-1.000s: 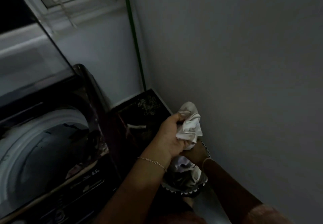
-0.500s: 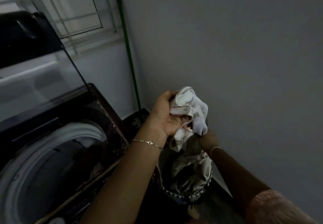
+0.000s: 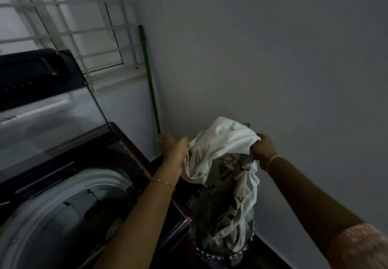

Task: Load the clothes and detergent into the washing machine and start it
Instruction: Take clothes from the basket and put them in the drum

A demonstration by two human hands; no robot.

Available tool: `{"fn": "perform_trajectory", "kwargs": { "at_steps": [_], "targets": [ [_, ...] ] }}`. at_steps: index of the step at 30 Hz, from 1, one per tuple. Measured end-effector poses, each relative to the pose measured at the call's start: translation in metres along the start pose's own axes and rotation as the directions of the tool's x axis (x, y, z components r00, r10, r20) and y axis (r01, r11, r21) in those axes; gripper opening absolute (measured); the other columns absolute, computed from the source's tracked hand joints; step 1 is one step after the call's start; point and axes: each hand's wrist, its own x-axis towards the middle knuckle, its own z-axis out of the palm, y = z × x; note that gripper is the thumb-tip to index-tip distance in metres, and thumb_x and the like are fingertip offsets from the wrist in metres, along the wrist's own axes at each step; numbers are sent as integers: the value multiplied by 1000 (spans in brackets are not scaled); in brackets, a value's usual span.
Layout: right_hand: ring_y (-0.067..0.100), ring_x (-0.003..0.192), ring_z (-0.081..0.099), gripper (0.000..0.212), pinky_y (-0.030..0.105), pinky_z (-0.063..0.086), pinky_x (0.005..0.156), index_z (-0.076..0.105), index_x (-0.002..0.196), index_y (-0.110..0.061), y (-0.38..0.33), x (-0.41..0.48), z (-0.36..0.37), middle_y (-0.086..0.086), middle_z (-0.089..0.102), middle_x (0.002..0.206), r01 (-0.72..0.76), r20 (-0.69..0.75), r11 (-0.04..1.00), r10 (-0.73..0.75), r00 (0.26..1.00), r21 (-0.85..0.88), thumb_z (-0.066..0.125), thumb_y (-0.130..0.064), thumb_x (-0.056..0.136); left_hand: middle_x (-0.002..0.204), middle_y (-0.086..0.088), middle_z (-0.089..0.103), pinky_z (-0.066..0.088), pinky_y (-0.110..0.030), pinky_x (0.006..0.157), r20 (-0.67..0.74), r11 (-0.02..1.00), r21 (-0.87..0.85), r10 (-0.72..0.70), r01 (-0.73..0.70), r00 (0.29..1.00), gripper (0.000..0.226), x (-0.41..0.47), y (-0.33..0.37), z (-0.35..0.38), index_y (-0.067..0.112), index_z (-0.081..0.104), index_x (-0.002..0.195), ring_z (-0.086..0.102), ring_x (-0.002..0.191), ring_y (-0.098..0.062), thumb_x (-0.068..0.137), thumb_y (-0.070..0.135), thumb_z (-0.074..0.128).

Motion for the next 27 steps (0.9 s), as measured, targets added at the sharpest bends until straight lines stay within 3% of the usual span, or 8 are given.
{"fn": "perform_trajectory", "kwargs": {
  "at_steps": [3,7,10,12,17,20,23,27],
  "targets": [
    [21,83,55,15,22,44,50,64,96,-4,-22,2,-5,16,63,93,-40,15,996,38,999,78,50,-5,91,126,4,57,48,-34,97,352,990,26,118,-136,928,77,2,-1,17,11,41,138,56,114,-16,70,30,73],
    [29,89,58,28,35,48,72,61,112,4,-61,-7,-6,24,62,102,-92,42,947,83,996,308,40,-4,96,144,9,38,38,-32,110,644,926,236,77,-294,761,124,-7,-5,50,22,17,146,40,132,-9,49,53,87],
    [28,72,56,26,32,46,62,61,110,-1,-88,-14,-7,17,60,80,-108,79,925,85,993,365,38,-5,99,150,4,35,37,-37,112,655,863,294,131,-411,744,138,-5,-19,70,22,17,149,35,138,-10,37,68,83],
    [23,66,53,22,28,41,58,60,97,-3,-103,-14,-10,8,56,65,-96,94,917,65,993,387,38,-5,99,150,3,34,35,-36,113,652,850,281,172,-446,739,134,-2,-23,76,21,17,149,33,139,-12,41,59,87],
    [20,60,53,32,25,43,59,59,69,-10,-127,-13,-12,-3,57,39,-64,160,844,-26,987,532,44,-14,96,151,5,26,31,-24,112,424,920,221,209,-324,881,149,8,-21,92,16,-10,151,30,139,-10,45,44,92],
    [17,52,58,30,22,45,54,61,69,-12,-139,-14,-9,-4,59,41,-61,217,829,-73,973,556,49,-18,95,128,4,52,43,-18,92,291,984,82,127,-157,948,122,18,-14,104,11,18,146,51,114,-8,52,35,92],
    [18,54,62,28,23,47,54,64,73,-10,-147,-15,-10,-1,64,49,-7,261,832,-166,951,555,49,-17,96,78,-5,67,48,-16,49,255,989,-127,-42,77,966,38,22,1,103,7,59,102,60,64,-15,75,26,79],
    [29,95,65,29,43,53,86,61,115,-3,-142,-15,-11,13,70,100,194,376,835,-424,824,515,49,5,90,71,-4,57,46,-24,53,209,923,-298,-183,241,960,12,36,4,101,13,56,79,53,59,-17,91,14,58]
  ]
}}
